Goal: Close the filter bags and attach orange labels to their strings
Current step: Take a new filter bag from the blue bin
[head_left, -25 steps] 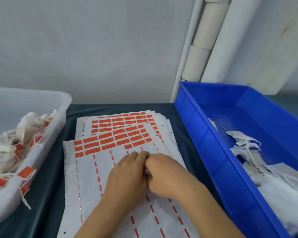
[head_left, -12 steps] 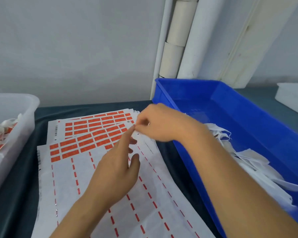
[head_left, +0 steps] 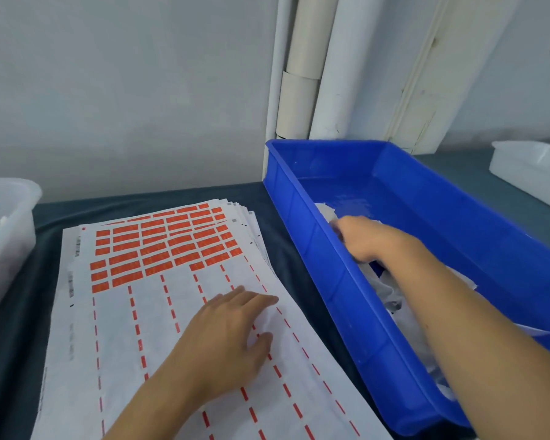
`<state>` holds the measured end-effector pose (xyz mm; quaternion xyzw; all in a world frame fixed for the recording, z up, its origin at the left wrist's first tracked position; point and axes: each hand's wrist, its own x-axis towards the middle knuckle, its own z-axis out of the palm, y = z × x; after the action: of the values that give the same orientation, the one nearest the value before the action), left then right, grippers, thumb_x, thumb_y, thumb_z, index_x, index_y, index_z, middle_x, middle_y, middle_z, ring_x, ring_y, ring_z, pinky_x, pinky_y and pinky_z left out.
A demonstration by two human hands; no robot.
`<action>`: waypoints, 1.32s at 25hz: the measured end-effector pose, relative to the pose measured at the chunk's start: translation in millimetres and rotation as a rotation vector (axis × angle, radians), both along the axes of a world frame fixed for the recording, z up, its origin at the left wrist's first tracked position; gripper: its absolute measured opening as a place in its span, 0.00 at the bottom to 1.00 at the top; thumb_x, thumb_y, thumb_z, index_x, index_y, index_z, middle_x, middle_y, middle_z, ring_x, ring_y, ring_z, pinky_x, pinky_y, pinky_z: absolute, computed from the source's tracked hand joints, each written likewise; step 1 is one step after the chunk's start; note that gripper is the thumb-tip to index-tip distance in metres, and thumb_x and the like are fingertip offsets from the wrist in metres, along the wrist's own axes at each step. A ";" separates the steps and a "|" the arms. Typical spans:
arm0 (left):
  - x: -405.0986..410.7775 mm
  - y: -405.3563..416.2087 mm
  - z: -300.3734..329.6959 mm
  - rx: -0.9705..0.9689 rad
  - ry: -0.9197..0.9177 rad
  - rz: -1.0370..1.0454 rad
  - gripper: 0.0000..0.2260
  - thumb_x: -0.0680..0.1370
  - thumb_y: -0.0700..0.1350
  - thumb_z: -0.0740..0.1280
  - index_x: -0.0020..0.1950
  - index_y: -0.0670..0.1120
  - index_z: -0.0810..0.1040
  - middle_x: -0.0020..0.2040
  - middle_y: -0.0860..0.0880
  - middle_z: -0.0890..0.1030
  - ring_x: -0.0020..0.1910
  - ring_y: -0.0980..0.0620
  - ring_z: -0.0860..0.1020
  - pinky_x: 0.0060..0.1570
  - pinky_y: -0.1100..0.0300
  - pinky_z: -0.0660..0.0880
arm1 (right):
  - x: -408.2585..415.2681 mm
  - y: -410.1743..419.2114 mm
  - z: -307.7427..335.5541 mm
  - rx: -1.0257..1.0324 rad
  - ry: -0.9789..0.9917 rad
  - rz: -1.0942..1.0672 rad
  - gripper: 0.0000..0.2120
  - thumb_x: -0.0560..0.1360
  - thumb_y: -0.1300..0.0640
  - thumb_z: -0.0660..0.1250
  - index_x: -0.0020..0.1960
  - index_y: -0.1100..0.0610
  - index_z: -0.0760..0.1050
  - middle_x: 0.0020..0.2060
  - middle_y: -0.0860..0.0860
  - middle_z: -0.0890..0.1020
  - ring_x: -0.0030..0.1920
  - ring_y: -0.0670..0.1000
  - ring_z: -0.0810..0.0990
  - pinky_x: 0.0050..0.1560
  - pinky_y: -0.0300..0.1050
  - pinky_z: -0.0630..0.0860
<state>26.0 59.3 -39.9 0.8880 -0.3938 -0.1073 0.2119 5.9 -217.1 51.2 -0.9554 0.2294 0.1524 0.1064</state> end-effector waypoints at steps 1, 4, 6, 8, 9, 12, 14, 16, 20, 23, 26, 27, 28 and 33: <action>-0.3 0.4 -0.5 0.000 0.001 0.001 0.26 0.81 0.62 0.63 0.78 0.67 0.61 0.79 0.67 0.64 0.82 0.56 0.59 0.80 0.48 0.56 | -0.6 0.7 -4.7 -0.015 -0.006 0.016 0.05 0.82 0.55 0.63 0.50 0.46 0.73 0.49 0.48 0.80 0.49 0.55 0.80 0.47 0.49 0.75; -1.6 0.1 -0.8 0.004 -0.001 -0.004 0.26 0.81 0.62 0.63 0.78 0.67 0.62 0.79 0.68 0.64 0.82 0.57 0.58 0.80 0.49 0.56 | 0.3 2.2 -9.7 -0.061 -0.051 0.026 0.16 0.82 0.59 0.61 0.38 0.47 0.67 0.39 0.49 0.77 0.36 0.52 0.75 0.34 0.44 0.67; -1.9 0.2 -1.5 0.010 0.000 -0.005 0.25 0.81 0.62 0.63 0.78 0.67 0.62 0.79 0.68 0.64 0.82 0.57 0.58 0.80 0.49 0.55 | 1.1 2.5 -8.7 -0.080 -0.087 0.027 0.17 0.81 0.63 0.63 0.35 0.50 0.68 0.35 0.50 0.77 0.32 0.50 0.72 0.31 0.42 0.64; -1.6 0.7 -2.0 0.012 -0.002 -0.005 0.25 0.81 0.62 0.62 0.78 0.67 0.62 0.79 0.68 0.63 0.82 0.58 0.57 0.80 0.50 0.55 | 0.8 0.5 -5.8 -0.061 -0.107 0.021 0.13 0.80 0.64 0.64 0.40 0.52 0.76 0.36 0.48 0.77 0.34 0.50 0.75 0.31 0.40 0.65; -1.3 0.7 -2.2 0.012 0.000 -0.004 0.25 0.81 0.62 0.62 0.78 0.67 0.62 0.79 0.68 0.63 0.82 0.58 0.57 0.80 0.50 0.55 | -0.2 -1.6 -2.9 -0.033 -0.103 0.005 0.10 0.79 0.64 0.65 0.45 0.52 0.79 0.39 0.48 0.79 0.36 0.50 0.77 0.32 0.40 0.68; -1.8 1.7 -1.3 0.015 0.005 -0.005 0.25 0.81 0.62 0.62 0.78 0.67 0.62 0.79 0.68 0.63 0.82 0.58 0.57 0.80 0.50 0.55 | -8.5 -8.5 9.3 0.081 0.052 -0.053 0.13 0.76 0.62 0.69 0.56 0.46 0.78 0.49 0.50 0.82 0.39 0.50 0.85 0.39 0.46 0.81; -2.0 2.9 -0.5 0.014 0.007 -0.008 0.25 0.82 0.62 0.62 0.78 0.66 0.62 0.79 0.68 0.63 0.82 0.58 0.57 0.80 0.50 0.54 | -13.3 -11.2 16.8 0.059 0.107 -0.021 0.14 0.75 0.60 0.72 0.53 0.42 0.77 0.50 0.49 0.81 0.40 0.50 0.86 0.40 0.46 0.80; -2.7 3.2 0.7 0.015 0.010 -0.012 0.25 0.82 0.62 0.62 0.78 0.66 0.62 0.79 0.67 0.63 0.82 0.57 0.57 0.80 0.50 0.54 | -15.7 -11.3 23.2 -0.003 0.078 0.023 0.15 0.75 0.57 0.75 0.54 0.40 0.79 0.47 0.46 0.78 0.42 0.49 0.83 0.37 0.43 0.75; -2.7 3.8 2.2 0.009 0.009 -0.024 0.24 0.82 0.61 0.62 0.78 0.66 0.62 0.80 0.67 0.63 0.83 0.57 0.56 0.80 0.50 0.53 | -13.1 -3.6 34.5 -0.186 0.023 0.057 0.11 0.76 0.59 0.74 0.57 0.49 0.83 0.51 0.49 0.81 0.43 0.52 0.80 0.40 0.46 0.76; -2.9 5.0 2.7 0.004 0.017 -0.030 0.24 0.83 0.61 0.61 0.78 0.66 0.62 0.80 0.67 0.63 0.83 0.57 0.56 0.80 0.50 0.53 | -13.0 3.5 46.9 -0.225 -0.025 0.052 0.03 0.76 0.59 0.74 0.48 0.57 0.84 0.44 0.56 0.84 0.37 0.52 0.76 0.38 0.47 0.75; -2.1 7.0 2.7 -0.009 0.031 -0.022 0.23 0.83 0.61 0.61 0.78 0.67 0.62 0.80 0.67 0.63 0.83 0.58 0.56 0.80 0.50 0.54 | -13.3 15.3 67.2 -0.287 -0.112 0.072 0.06 0.76 0.56 0.73 0.48 0.59 0.84 0.44 0.58 0.84 0.42 0.57 0.82 0.44 0.53 0.80; -1.7 7.7 2.8 -0.024 0.038 -0.016 0.22 0.83 0.61 0.61 0.78 0.67 0.62 0.80 0.67 0.63 0.82 0.58 0.56 0.80 0.51 0.54 | -12.9 20.0 74.7 -0.302 -0.151 0.080 0.05 0.76 0.57 0.72 0.45 0.59 0.83 0.42 0.57 0.84 0.40 0.56 0.81 0.42 0.52 0.79; -1.7 8.6 3.0 -0.046 0.046 -0.007 0.22 0.84 0.60 0.61 0.77 0.68 0.62 0.80 0.67 0.62 0.82 0.58 0.57 0.79 0.52 0.56 | -12.2 25.2 81.9 -0.314 -0.183 0.084 0.08 0.77 0.58 0.71 0.40 0.57 0.81 0.38 0.55 0.82 0.38 0.55 0.79 0.38 0.50 0.76; 0.7 17.3 15.5 -0.227 0.050 0.132 0.20 0.83 0.63 0.60 0.74 0.72 0.62 0.75 0.69 0.68 0.75 0.61 0.69 0.72 0.55 0.69 | -2.9 72.0 108.6 -0.532 -0.374 0.149 0.08 0.78 0.63 0.67 0.40 0.57 0.76 0.37 0.54 0.76 0.32 0.52 0.71 0.30 0.44 0.62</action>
<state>26.7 76.6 -24.4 0.8792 -0.3387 -0.0700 0.3276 3.0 -145.1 159.7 -0.9753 0.1672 -0.0833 -0.1179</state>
